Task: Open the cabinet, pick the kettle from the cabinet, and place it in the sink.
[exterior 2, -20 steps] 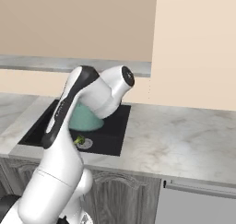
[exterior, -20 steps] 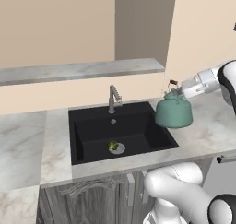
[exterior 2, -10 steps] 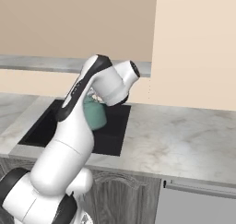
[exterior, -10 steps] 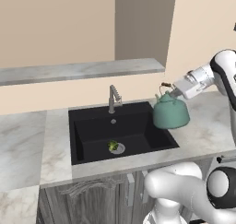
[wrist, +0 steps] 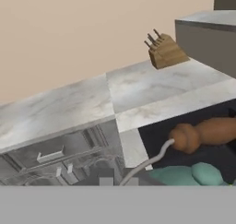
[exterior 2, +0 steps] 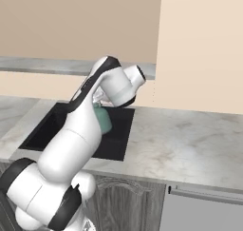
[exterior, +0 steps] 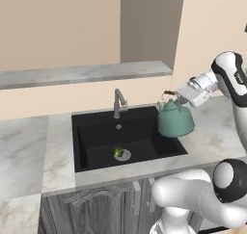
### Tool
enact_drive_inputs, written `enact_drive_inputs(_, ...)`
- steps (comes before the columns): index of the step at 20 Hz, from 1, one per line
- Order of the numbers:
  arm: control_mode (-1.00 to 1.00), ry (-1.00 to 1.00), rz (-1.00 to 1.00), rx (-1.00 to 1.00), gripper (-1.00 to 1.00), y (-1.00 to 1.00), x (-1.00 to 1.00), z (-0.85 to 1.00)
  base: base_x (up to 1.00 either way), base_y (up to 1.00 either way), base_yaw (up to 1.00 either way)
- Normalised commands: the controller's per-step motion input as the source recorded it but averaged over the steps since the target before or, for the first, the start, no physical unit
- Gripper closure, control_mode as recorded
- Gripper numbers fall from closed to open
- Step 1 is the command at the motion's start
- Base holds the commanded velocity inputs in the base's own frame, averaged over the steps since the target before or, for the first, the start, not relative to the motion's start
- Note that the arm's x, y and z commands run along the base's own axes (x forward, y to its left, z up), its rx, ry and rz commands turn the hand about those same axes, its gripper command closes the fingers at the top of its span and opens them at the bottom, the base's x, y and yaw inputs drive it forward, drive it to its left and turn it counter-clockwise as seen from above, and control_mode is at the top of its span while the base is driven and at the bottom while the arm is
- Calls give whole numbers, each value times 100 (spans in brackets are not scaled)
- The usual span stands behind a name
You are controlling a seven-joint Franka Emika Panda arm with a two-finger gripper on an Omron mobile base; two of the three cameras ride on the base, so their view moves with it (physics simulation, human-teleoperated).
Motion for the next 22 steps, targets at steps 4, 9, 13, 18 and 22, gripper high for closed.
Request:
enact_drive_inputs(4,-100,-7,0,0,100,5,15,-31,0,0,0)
enact_drive_inputs(9,-100,-8,-2,0,100,8,18,-30,0,0,0)
enact_drive_inputs(13,-100,-10,0,0,100,16,17,-29,0,0,0)
enact_drive_inputs(18,-100,-6,0,0,100,14,20,-29,0,0,0)
enact_drive_inputs(22,-100,-1,0,-2,100,15,24,-30,0,0,0)
